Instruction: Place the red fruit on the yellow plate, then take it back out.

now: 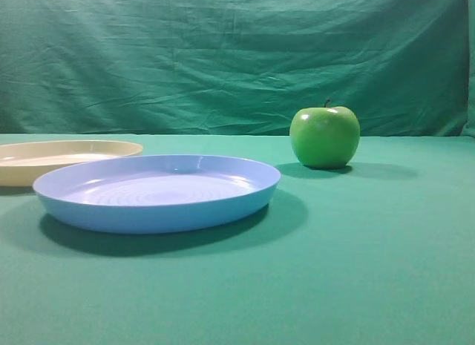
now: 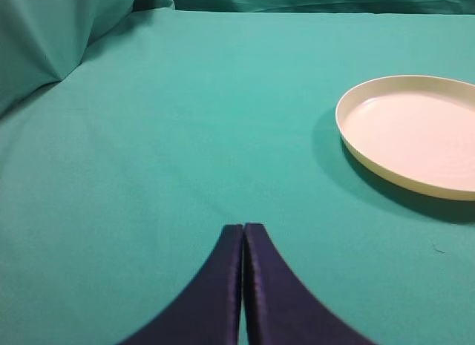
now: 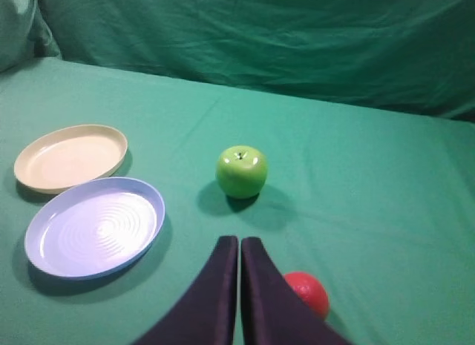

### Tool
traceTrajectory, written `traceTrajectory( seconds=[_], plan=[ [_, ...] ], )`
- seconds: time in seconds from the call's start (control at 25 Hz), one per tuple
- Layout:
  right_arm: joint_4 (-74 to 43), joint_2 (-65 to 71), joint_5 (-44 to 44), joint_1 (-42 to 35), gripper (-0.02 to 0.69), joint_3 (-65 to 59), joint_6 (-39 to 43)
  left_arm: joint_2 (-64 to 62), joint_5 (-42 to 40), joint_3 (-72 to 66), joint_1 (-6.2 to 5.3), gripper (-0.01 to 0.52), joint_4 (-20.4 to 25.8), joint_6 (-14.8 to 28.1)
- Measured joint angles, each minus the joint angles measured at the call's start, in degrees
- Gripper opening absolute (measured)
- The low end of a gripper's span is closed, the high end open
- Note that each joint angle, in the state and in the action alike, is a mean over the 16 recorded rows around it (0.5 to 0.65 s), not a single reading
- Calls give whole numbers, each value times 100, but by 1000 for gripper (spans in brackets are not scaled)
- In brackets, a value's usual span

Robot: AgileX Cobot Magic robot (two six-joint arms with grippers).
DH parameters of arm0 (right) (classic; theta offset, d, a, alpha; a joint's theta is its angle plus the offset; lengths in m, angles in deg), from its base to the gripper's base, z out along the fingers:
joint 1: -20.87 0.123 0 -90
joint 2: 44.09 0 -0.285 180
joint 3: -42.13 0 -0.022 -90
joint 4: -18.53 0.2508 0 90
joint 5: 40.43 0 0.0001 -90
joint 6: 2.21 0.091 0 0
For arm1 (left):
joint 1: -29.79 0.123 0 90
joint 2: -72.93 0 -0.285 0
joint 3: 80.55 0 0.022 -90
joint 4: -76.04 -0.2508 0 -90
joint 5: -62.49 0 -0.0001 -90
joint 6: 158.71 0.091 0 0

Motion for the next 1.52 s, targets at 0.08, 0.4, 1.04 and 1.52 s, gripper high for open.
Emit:
traceTrajectory(
  seconds=[0.08,0.4,1.04,1.52],
  plan=[
    [-71,-121,301,-113,0,-221,-1,0,0,0,0,0,0,0],
    [-200,-325,1815,-629,0,-1565,-8,0,0,0,0,0,0,0],
    [-164,-327,2997,-874,0,-3613,164,0,0,0,0,0,0,0],
    [-143,-327,3013,-878,0,-3743,412,0,0,0,0,0,0,0]
  ],
)
